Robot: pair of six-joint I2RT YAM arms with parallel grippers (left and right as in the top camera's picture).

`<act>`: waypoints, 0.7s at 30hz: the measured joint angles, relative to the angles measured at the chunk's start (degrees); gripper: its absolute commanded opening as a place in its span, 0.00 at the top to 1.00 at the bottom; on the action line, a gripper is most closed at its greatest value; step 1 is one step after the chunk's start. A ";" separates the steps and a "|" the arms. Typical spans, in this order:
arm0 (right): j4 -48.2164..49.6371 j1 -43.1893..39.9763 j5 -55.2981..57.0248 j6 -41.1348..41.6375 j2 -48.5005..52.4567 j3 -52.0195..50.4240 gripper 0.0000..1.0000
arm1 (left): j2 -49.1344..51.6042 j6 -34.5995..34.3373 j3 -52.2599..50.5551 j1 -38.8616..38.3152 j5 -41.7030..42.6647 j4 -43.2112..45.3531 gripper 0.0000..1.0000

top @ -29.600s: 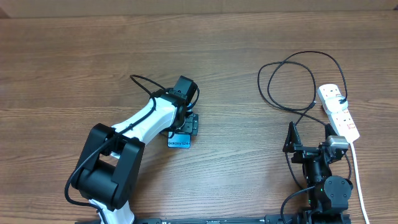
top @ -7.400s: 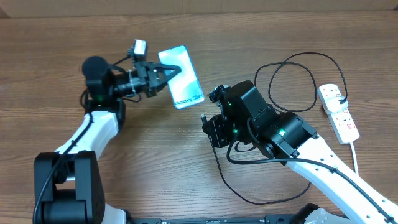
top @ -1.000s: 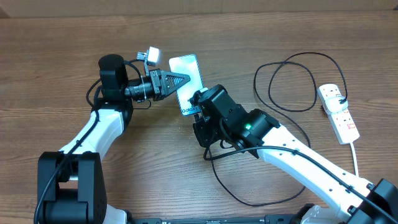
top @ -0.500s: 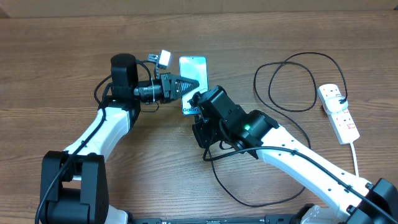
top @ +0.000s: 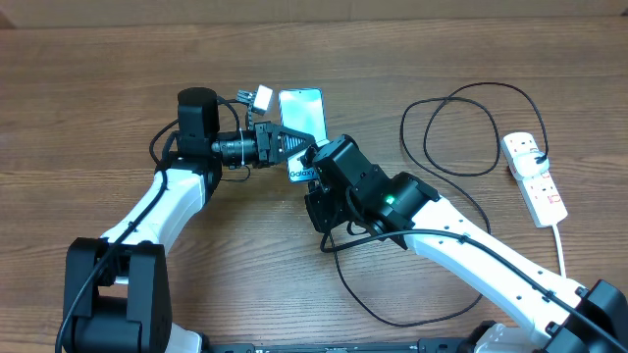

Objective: Plug charger to phone and switch on socket

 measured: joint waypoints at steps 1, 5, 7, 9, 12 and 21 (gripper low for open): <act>0.07 0.00 0.04 0.00 0.00 0.00 0.96 | 0.00 0.04 0.02 0.00 0.02 -0.04 0.95; 0.11 -0.02 0.15 0.04 0.00 0.00 0.96 | 0.00 0.15 0.02 0.00 -0.02 -0.11 0.96; 0.13 -0.02 0.26 0.11 0.00 0.00 0.96 | 0.00 0.15 0.00 0.00 0.00 -0.11 0.95; 0.11 -0.07 0.35 0.15 0.00 0.00 0.96 | 0.00 0.17 0.00 0.00 0.00 -0.13 0.96; 0.13 -0.31 0.31 0.20 0.00 0.00 0.96 | 0.00 0.17 0.00 0.00 -0.02 -0.13 0.95; -2.05 -0.83 0.37 1.95 0.00 2.43 0.60 | 0.00 1.46 -0.15 -0.02 -0.98 -0.83 0.96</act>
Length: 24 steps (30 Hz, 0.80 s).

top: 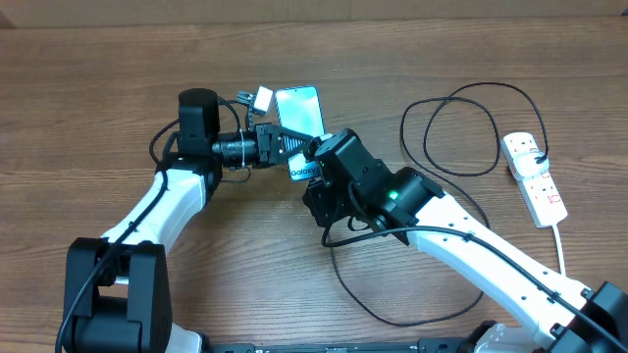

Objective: Plug charger to phone and switch on socket

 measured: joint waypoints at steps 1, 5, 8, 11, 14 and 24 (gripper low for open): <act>0.07 -0.26 0.20 -0.17 0.00 0.72 0.55 | 0.00 0.09 -0.26 -0.20 0.00 -0.31 0.96; -3.23 -1.14 0.20 0.74 -0.68 2.71 0.39 | 0.09 0.39 -1.16 -1.22 -2.21 -1.66 0.96; -6.34 -1.38 0.17 0.98 -1.73 2.75 0.20 | 0.09 1.49 -1.18 -1.66 -5.42 -5.46 0.96; -10.47 -1.42 0.28 1.27 -4.33 2.78 0.00 | 0.11 4.22 -1.29 -2.71 -10.01 -13.03 0.96; -14.27 -1.42 0.26 0.87 -8.81 2.78 0.00 | 0.11 9.53 -1.46 -4.59 -14.25 -21.62 0.96; -19.58 -1.42 0.24 0.98 -21.07 2.97 0.00 | 0.20 27.63 -1.55 -2.99 -25.51 -33.24 0.96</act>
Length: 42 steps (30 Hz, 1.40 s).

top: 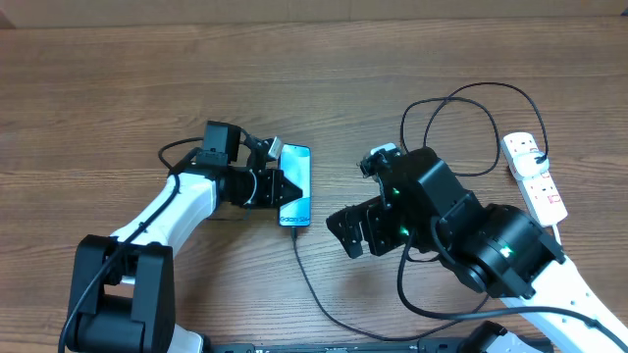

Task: Plug charger to phone and switch on socket
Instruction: 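Lower the phone flat onto the table with the left gripper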

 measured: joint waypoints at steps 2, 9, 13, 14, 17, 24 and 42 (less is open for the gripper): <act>-0.15 0.00 -0.02 -0.02 -0.33 0.00 0.00 | 0.52 2.97 0.00 0.44 -0.48 -0.50 0.96; -0.98 0.00 2.34 2.56 -0.33 0.00 0.00 | 7.56 7.26 0.00 0.46 1.18 2.62 0.96; -2.89 0.00 6.49 6.38 -0.33 0.00 0.00 | 11.82 7.45 0.02 0.76 6.67 5.11 0.96; -3.45 -0.02 7.50 7.54 -0.33 0.00 0.00 | 12.50 7.45 0.04 0.79 7.63 5.51 0.96; -5.05 -0.02 11.19 11.45 -0.33 0.00 0.00 | 14.25 7.41 0.04 0.79 9.94 5.70 0.96; -7.15 -0.02 16.76 19.54 -0.33 0.00 0.00 | 15.30 3.76 0.04 0.79 6.62 5.05 0.80; -7.26 0.00 18.14 21.92 -0.33 0.00 0.00 | 13.22 -2.40 2.56 0.31 6.38 1.40 0.25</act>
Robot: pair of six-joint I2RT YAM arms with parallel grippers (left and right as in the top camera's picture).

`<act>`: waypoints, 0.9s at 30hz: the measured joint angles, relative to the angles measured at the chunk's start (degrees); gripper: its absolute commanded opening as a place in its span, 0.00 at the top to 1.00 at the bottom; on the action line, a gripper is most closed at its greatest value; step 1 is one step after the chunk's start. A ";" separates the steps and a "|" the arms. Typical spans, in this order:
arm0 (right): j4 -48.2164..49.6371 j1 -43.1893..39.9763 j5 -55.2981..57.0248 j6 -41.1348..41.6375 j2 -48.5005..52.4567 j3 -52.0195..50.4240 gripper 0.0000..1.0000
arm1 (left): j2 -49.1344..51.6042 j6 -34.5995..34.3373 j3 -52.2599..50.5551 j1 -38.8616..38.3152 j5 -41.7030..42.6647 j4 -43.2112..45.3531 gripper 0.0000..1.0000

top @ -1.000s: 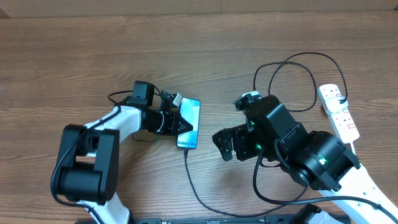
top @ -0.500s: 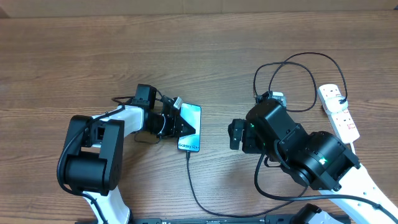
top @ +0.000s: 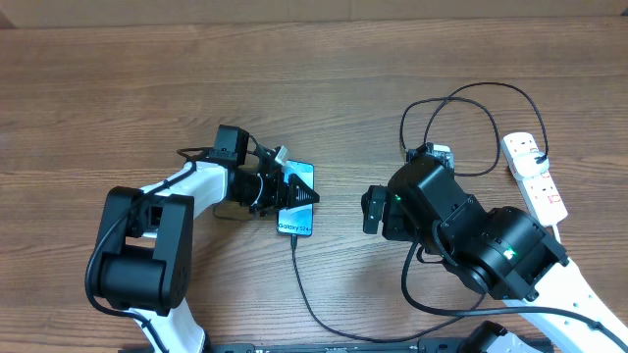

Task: Plug charger to phone and switch on socket
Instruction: 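Lower the phone flat onto the table with the left gripper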

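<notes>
The phone [top: 300,208] lies left of the table's middle, its blue screen up and a "Galaxy" label at its near end. My left gripper [top: 299,192] reaches in from the left and is shut on the phone, its black fingers over the upper half. The black charger cable [top: 312,294] is plugged into the phone's near end and runs toward the front edge. My right gripper [top: 373,212] hangs apart to the right of the phone, open and holding nothing. The white power strip [top: 533,176] lies at the far right; its switch state cannot be read.
Loose loops of the black cable [top: 446,132] lie between my right arm and the power strip. My right arm's bulky body [top: 481,245] covers the table's right front. The wooden table [top: 98,108] shows bare wood at the left and back.
My left gripper has turned the phone and shifted it slightly right, still holding it. My right gripper has moved right and up, further from the phone.
At first my left gripper held the phone up at the back while my right gripper worked close against its near end. Later the phone sat lower on the table with the cable plugged in and my right gripper open and apart. Now the right has withdrawn further.
</notes>
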 measured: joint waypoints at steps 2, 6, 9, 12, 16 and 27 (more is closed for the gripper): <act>0.00 0.00 0.00 -0.02 0.00 0.00 0.00 | -0.35 -0.72 0.33 0.00 -1.11 -0.92 0.23; -0.02 0.00 0.00 0.02 0.00 0.00 0.00 | -0.92 -1.86 0.79 0.00 -2.64 -1.95 0.19; -0.07 0.00 -0.02 -0.02 0.00 0.00 0.00 | -1.05 -2.10 0.90 0.00 -3.04 -2.16 0.16; -0.02 0.00 -0.02 0.02 0.00 0.00 0.00 | -1.18 -2.16 0.94 -0.02 -3.08 -2.23 0.16; -0.04 -0.02 -0.04 0.02 0.00 0.00 0.00 | -1.18 -1.77 0.94 -0.11 -3.10 -2.43 0.16; 0.20 -0.02 -0.04 0.02 0.00 0.00 0.00 | -2.10 -4.02 1.79 -2.60 -8.20 -3.65 0.15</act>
